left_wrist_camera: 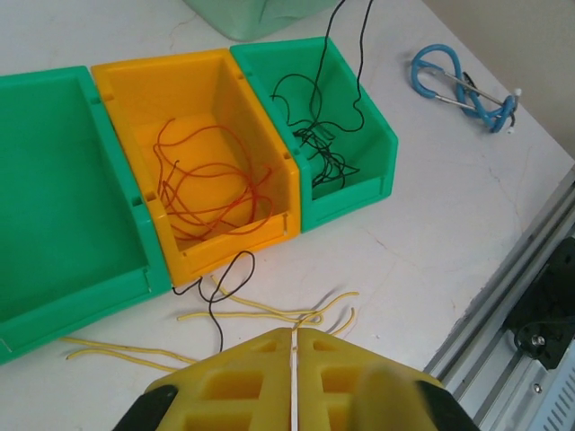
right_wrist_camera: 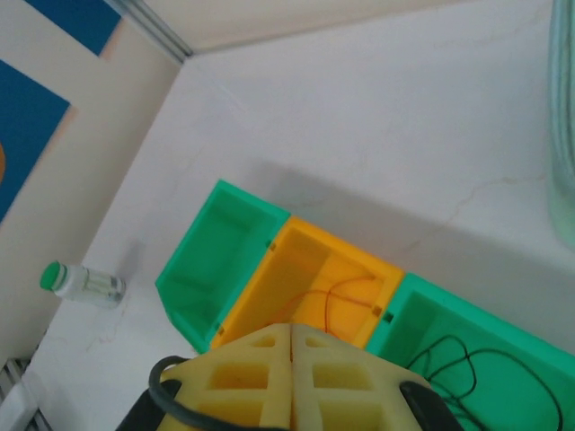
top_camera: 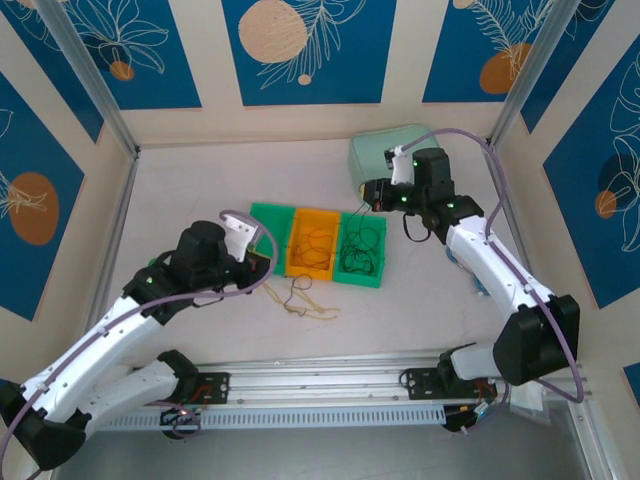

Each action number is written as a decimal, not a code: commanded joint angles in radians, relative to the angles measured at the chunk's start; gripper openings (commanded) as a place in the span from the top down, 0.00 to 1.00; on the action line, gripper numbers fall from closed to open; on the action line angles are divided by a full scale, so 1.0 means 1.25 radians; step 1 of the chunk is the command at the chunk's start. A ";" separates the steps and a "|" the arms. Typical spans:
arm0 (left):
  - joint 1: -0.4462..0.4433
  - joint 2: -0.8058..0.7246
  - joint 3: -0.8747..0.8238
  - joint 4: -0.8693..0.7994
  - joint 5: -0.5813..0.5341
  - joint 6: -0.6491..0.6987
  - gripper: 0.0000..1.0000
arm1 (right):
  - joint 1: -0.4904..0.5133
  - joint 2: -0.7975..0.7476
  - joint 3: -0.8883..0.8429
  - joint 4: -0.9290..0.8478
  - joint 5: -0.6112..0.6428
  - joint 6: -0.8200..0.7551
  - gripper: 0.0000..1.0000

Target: Untangle the cables

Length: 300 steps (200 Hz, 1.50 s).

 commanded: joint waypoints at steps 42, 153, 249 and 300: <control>0.091 0.082 0.045 0.019 0.062 -0.004 1.00 | 0.069 0.077 0.026 -0.162 0.247 -0.123 1.00; 0.204 0.319 0.090 0.136 0.107 0.043 1.00 | 0.106 0.214 0.070 -0.243 0.365 -0.164 1.00; 0.247 0.467 0.137 0.167 0.119 0.074 1.00 | 0.134 0.275 0.125 -0.263 0.355 -0.168 0.63; 0.248 0.524 0.154 0.183 0.122 0.082 1.00 | 0.086 0.096 0.074 -0.238 0.261 -0.114 0.56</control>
